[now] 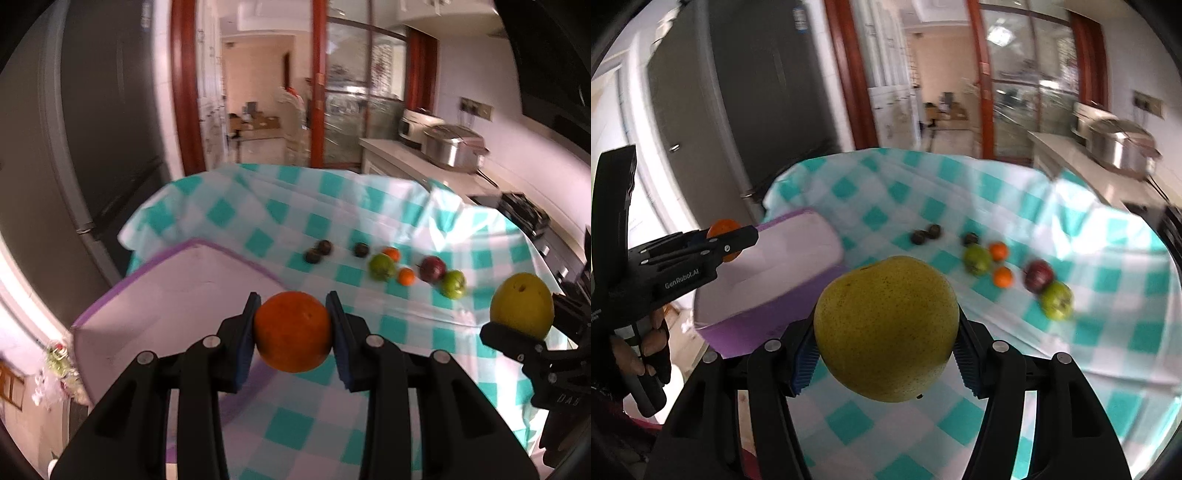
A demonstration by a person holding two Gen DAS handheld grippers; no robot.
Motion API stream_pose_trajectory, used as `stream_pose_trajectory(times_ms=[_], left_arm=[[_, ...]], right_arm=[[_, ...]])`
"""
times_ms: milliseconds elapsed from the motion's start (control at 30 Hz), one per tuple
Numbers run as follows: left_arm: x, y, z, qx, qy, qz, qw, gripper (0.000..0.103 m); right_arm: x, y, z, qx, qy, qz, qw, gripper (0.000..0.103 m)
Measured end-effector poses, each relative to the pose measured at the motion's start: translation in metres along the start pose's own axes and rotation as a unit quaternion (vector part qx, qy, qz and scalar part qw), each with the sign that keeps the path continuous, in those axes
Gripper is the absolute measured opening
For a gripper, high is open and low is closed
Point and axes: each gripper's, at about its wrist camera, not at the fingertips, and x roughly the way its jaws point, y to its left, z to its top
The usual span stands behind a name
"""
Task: Organize fruits
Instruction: 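Carry both fruits into the white box and open the right tool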
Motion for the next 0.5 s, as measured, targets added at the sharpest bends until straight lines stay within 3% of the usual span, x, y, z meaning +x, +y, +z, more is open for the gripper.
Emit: stream_pose_trajectory(times_ms=[267, 500], left_arm=[[-0.009, 0.080, -0.004, -0.046, 0.002, 0.030, 0.9985, 0.037], [0.023, 0.166, -0.022, -0.076, 0.049, 0.044, 0.9950, 0.037]], right_arm=[[0.040, 0.081, 0.035, -0.076, 0.007, 0.042, 0.996, 0.060], [0.101, 0.159, 0.054, -0.112, 0.036, 0.057, 0.991, 0.060]])
